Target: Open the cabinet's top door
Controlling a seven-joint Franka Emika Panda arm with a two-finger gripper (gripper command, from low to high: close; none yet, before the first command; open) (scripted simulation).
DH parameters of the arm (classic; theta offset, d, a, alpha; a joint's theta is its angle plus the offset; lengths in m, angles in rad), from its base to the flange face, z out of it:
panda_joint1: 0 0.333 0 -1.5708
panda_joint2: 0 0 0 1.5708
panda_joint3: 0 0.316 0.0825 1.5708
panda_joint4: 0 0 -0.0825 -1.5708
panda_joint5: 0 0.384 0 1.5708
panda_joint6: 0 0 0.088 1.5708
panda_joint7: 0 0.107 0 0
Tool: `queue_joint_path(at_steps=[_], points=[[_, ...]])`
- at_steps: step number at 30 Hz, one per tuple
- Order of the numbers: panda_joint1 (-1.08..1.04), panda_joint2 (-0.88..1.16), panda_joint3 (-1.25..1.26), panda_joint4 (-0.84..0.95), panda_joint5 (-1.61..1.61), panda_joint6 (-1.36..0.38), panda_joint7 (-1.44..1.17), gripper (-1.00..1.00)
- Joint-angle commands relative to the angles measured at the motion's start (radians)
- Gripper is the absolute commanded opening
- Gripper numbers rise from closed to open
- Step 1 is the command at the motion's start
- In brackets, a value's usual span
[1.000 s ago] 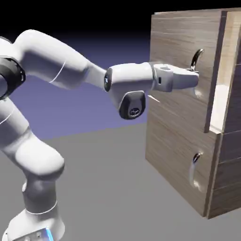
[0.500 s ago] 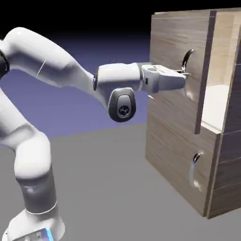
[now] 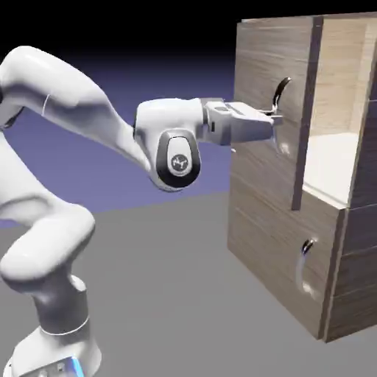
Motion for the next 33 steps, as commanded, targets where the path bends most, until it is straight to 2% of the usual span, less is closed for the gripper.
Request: queue_joint_path(at_steps=[1, 6, 12, 22, 33], points=[[-0.036, -0.033, 0.022, -0.011, -0.02, -0.005, 0.041, -1.0], [-0.187, -0.112, 0.087, -0.01, -0.187, 0.015, 0.259, -1.0], [-0.128, -0.328, 0.063, -0.104, -0.203, -0.143, 0.339, -1.0], [0.07, -0.679, 0.068, -0.204, -0.189, -0.544, 0.414, -1.0], [0.288, -0.943, 0.216, -0.197, -0.109, -1.023, 0.461, -1.0]])
